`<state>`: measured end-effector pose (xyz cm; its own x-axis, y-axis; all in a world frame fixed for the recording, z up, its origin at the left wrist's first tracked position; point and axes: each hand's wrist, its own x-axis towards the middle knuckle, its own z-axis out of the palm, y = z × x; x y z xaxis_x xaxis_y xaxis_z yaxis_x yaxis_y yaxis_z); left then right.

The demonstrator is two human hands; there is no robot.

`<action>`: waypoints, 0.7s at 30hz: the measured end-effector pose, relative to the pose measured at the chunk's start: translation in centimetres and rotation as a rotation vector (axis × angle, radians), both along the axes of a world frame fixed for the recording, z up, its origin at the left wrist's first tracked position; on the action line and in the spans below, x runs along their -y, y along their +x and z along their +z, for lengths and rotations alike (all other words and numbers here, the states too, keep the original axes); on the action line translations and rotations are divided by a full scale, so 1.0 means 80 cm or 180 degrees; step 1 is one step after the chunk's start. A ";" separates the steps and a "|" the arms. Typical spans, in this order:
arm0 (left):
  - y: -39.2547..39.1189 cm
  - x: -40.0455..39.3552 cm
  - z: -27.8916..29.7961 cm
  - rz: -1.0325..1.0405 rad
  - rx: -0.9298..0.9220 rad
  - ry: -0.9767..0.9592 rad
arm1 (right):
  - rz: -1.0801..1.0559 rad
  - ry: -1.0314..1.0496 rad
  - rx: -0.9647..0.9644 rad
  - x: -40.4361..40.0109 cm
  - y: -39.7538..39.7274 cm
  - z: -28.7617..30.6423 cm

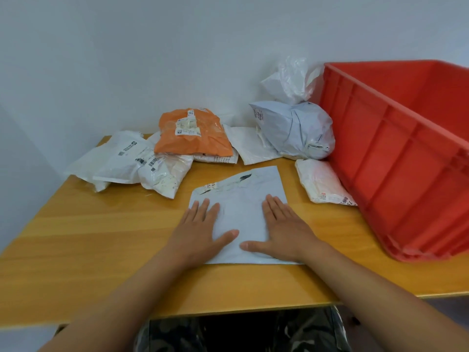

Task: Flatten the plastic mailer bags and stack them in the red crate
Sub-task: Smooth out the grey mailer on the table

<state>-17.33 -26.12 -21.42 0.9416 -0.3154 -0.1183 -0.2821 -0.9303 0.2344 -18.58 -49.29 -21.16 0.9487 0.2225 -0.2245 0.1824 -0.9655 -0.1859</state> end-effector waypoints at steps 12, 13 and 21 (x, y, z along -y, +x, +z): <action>-0.008 -0.005 -0.015 -0.0069 0.0050 0.0249 | -0.0047 0.0021 0.0029 -0.022 -0.004 -0.005; -0.007 -0.005 -0.015 -0.0065 0.0059 0.0238 | -0.0073 0.0006 0.0044 -0.023 -0.004 -0.007; -0.009 0.001 -0.016 0.0020 0.0106 0.0394 | -0.0106 -0.0037 0.0113 -0.024 -0.006 -0.009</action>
